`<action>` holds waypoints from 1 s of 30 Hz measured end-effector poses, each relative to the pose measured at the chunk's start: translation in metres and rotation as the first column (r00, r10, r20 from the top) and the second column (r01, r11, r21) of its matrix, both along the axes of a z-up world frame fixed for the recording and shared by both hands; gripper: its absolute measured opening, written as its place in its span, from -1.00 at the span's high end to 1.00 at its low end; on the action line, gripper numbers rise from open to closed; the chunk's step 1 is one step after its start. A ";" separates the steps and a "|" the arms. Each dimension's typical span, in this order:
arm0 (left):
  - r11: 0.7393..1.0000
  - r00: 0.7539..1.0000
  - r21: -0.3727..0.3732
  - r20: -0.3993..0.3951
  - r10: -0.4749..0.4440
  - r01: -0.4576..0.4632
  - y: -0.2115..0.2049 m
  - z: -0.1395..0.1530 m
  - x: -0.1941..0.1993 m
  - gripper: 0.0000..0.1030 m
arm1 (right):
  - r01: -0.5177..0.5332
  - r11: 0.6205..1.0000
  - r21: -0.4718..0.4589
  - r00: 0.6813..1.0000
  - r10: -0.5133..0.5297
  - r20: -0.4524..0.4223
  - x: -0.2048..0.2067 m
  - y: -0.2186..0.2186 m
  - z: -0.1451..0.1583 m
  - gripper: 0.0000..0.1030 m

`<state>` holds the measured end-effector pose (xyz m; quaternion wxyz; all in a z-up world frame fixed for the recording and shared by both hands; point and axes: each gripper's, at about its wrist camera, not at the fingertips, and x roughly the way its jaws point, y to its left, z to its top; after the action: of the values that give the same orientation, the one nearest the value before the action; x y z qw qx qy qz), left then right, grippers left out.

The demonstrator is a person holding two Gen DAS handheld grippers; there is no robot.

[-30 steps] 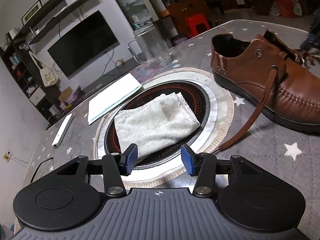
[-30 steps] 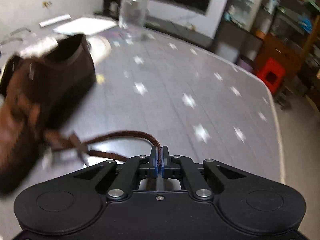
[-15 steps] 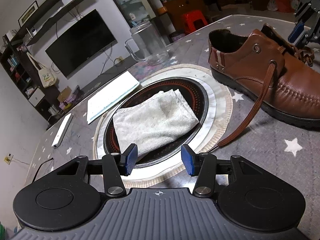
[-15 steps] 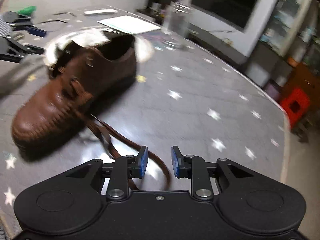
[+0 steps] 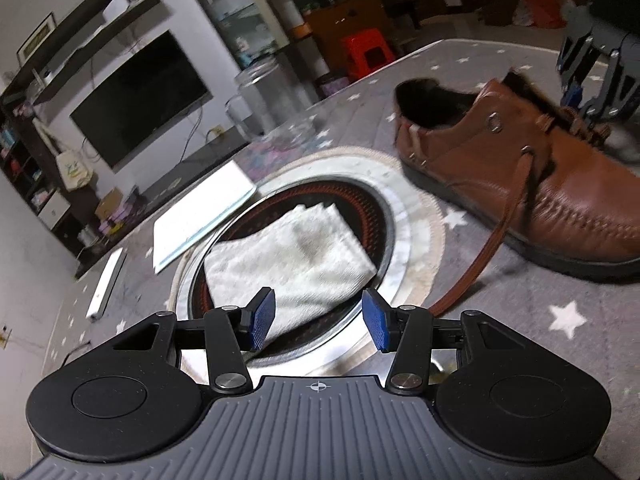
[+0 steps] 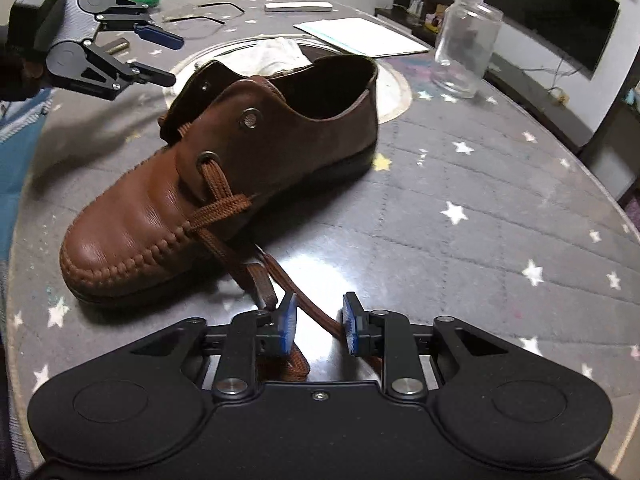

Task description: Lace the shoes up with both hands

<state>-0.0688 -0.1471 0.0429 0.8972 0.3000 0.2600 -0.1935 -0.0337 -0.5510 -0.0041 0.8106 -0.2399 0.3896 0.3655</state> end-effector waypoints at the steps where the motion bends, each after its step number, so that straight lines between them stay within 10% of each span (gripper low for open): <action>1: 1.000 1.000 -0.004 0.003 -0.011 0.011 -0.002 0.002 -0.002 0.04 | 0.000 1.000 0.003 1.000 0.000 -0.006 -0.002 0.001 0.000 0.75; 18: 0.951 0.960 -0.135 0.009 -0.280 0.279 -0.068 0.049 -0.021 0.04 | 0.059 0.989 -0.135 0.929 -0.005 0.370 -0.083 0.020 0.041 0.95; 30: 0.949 0.966 -0.208 -0.060 -0.253 0.236 -0.090 0.041 0.011 0.36 | -0.033 0.982 -0.184 0.887 0.113 0.448 -0.106 0.053 0.053 0.95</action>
<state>-0.0582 -0.2373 0.0842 0.8798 0.2303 0.2384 -0.3409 -0.1393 -0.4981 0.0484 0.8413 -0.4022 0.2089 0.2945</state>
